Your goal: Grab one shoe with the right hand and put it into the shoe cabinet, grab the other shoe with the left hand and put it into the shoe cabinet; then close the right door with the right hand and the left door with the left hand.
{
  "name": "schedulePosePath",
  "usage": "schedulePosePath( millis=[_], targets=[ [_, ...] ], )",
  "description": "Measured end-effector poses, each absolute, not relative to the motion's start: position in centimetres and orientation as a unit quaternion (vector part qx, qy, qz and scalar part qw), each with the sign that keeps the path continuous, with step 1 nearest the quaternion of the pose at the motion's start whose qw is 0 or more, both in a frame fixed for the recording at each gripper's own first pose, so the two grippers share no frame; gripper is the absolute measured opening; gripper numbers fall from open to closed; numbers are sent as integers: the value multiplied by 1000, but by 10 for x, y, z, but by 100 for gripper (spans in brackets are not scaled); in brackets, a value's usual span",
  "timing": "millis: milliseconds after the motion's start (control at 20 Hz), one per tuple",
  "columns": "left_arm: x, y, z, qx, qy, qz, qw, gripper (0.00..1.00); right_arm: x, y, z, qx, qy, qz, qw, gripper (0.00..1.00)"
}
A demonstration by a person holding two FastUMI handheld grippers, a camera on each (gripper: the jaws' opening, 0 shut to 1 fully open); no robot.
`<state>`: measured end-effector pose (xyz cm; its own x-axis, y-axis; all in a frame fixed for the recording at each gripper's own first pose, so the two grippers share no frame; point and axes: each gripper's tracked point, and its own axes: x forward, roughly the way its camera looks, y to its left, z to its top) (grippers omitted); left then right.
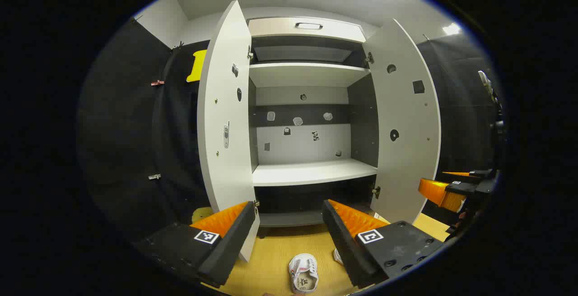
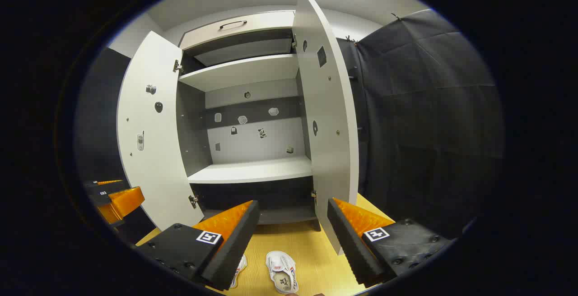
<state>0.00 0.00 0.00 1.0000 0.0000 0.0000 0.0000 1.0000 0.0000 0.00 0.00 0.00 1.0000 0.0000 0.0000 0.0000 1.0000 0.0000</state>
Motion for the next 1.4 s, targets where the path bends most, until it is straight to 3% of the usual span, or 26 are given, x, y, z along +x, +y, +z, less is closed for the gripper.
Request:
schedulePosePath(
  millis=[1000,1400],
  targets=[
    [12,-11,-12,5,4,-19,1000,95,1,9,-15,-20,28,17,999,98],
    [7,7,-24,9,19,-8,1000,95,1,18,-50,-5,80,30,996,99]
  ],
)
